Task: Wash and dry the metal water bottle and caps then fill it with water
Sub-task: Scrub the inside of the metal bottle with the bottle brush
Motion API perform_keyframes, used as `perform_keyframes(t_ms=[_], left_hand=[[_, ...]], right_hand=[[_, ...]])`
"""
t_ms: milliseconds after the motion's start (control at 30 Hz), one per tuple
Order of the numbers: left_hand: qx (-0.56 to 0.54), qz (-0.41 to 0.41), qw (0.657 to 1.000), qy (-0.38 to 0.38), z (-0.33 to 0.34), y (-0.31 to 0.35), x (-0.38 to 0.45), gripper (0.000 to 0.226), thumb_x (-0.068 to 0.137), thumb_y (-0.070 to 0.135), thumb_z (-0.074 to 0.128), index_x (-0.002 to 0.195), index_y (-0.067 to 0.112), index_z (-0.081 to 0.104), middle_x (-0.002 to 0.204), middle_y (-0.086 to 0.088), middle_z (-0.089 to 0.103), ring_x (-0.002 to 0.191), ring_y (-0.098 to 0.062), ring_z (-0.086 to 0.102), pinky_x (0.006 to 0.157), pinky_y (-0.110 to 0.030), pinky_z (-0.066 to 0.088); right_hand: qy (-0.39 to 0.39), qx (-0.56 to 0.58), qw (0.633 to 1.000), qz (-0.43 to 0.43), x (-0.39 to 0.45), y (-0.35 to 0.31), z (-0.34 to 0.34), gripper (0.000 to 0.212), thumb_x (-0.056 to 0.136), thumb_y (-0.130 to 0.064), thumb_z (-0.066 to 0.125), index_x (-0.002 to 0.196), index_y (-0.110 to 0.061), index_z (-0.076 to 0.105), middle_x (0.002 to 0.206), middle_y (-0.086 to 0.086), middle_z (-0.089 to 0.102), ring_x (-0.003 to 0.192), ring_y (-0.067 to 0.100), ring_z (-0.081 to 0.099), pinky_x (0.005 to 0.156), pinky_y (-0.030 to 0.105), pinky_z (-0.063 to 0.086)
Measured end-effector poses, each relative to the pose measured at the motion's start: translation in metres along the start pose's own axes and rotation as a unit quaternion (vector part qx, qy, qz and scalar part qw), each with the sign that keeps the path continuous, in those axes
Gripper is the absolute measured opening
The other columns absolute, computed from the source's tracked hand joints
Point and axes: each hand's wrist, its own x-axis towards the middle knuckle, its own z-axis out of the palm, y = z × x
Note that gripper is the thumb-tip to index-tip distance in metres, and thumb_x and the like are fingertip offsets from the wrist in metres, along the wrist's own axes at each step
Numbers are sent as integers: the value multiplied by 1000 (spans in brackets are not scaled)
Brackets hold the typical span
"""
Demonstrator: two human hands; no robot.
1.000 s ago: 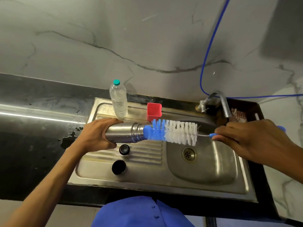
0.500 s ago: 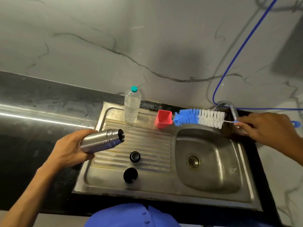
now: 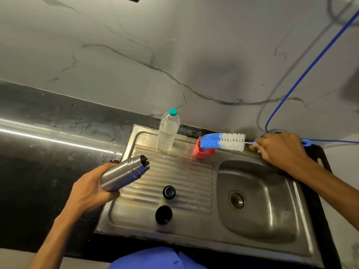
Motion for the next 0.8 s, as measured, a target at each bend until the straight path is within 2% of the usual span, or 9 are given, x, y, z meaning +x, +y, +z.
perform_keyframes(t_ms=[133,267,333,400,467,533,600,700,800], left_hand=[[-5,-3,1000,14,-4,-4,-1,81,50,51,80,120,72,45,102,29,67,88,-6,67,75,-42,60],[-6,-16,1000,19,-6,-4,3,83,50,45,84,117,74,45,99,27,68,85,-5,66,74,-44,59],[-7,-19,1000,20,-8,-2,5,81,50,46,83,115,73,45,99,24,68,84,-6,66,74,-44,60],[-8,-20,1000,22,-9,1,7,78,49,48,82,114,73,46,98,23,69,84,-7,67,73,-45,60],[-3,-14,1000,19,-8,6,10,79,50,47,83,115,73,46,102,30,67,84,-6,67,73,-43,60],[8,-2,1000,15,-6,12,13,84,53,40,90,115,74,45,108,41,60,84,-5,66,72,-41,58],[8,0,1000,11,-4,18,15,86,55,37,93,116,73,45,110,43,59,84,-4,66,72,-40,58],[-1,0,1000,5,0,24,17,78,50,52,81,117,72,45,106,38,63,85,-2,66,72,-39,58],[-7,0,1000,-4,4,26,20,77,51,54,80,117,71,46,98,27,67,85,-3,67,73,-41,59]], right_hand=[[-6,-22,999,23,14,-10,13,18,90,-40,66,78,-27,70,73,-5,67,59,18,62,52,26,26],[-39,-13,999,14,25,-23,26,25,70,-31,87,59,-22,66,57,-2,59,44,21,57,50,26,24],[-44,-29,999,1,30,-31,24,22,77,-35,83,66,-25,67,62,-5,61,49,18,59,52,27,24],[-34,-43,998,-23,35,-39,24,14,93,-37,64,83,-28,68,78,-6,66,65,14,65,58,29,29],[-42,-39,998,-31,39,-44,22,14,98,-33,56,91,-28,68,86,-6,67,73,14,66,62,31,32],[-49,-35,998,-30,41,-48,25,14,97,-29,56,91,-26,68,87,-4,66,74,15,66,63,31,34],[-54,-30,998,-24,41,-49,27,13,97,-30,57,90,-25,68,85,-5,67,73,16,66,63,31,34],[-50,-37,998,-14,38,-40,22,15,98,-35,58,91,-28,69,81,-6,66,70,14,66,62,30,33],[-44,-29,999,-6,31,-31,19,18,99,-35,56,88,-27,67,75,-5,59,64,15,59,60,30,34]])
